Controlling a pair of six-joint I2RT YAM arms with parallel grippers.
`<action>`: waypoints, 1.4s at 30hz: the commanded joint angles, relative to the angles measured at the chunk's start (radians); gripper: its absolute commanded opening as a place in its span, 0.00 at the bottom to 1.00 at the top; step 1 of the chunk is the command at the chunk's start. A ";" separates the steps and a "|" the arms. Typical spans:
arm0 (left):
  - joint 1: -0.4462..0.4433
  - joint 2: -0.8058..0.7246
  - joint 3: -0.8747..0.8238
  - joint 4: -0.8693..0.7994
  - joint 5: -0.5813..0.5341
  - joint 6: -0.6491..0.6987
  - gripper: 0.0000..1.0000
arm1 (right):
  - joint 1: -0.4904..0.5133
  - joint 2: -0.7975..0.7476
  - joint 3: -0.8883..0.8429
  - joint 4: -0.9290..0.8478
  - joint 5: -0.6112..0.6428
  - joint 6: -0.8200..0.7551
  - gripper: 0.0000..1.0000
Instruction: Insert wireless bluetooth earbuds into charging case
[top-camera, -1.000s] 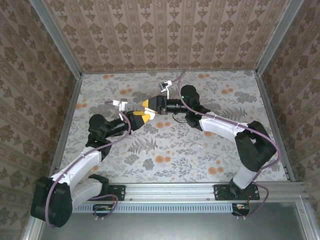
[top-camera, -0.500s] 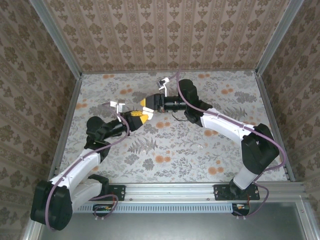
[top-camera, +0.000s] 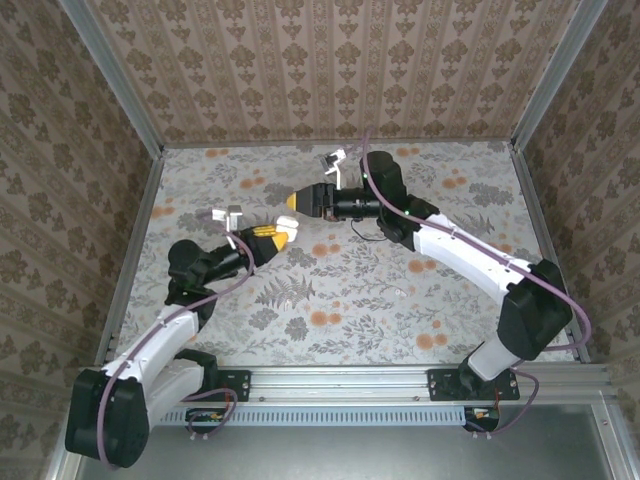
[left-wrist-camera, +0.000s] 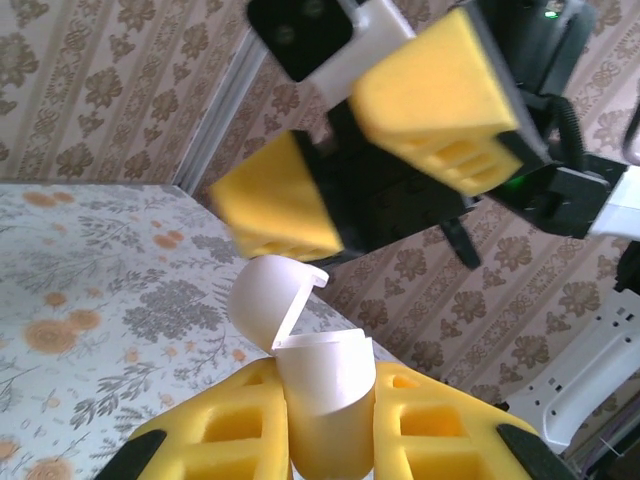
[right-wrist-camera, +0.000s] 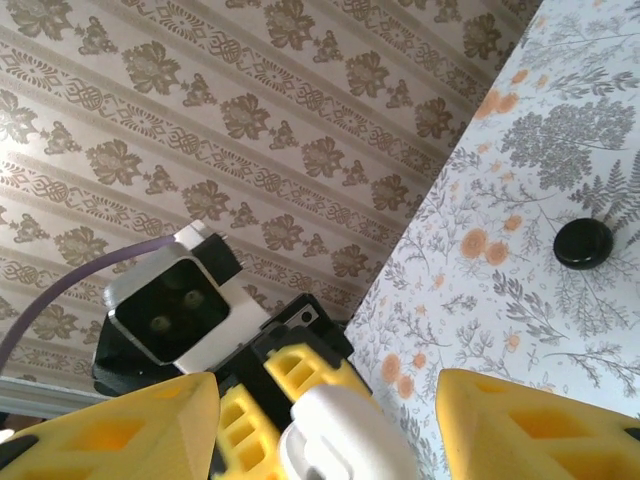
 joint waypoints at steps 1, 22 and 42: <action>0.036 -0.039 -0.019 -0.008 -0.005 0.025 0.00 | -0.004 -0.073 0.003 -0.136 0.082 -0.057 0.60; 0.271 -0.619 -0.025 -0.845 -0.096 0.326 0.00 | 0.283 0.275 -0.025 -0.531 0.468 0.076 0.47; 0.260 -0.647 0.020 -0.931 -0.113 0.383 0.00 | 0.392 0.538 0.253 -0.761 0.584 0.042 0.38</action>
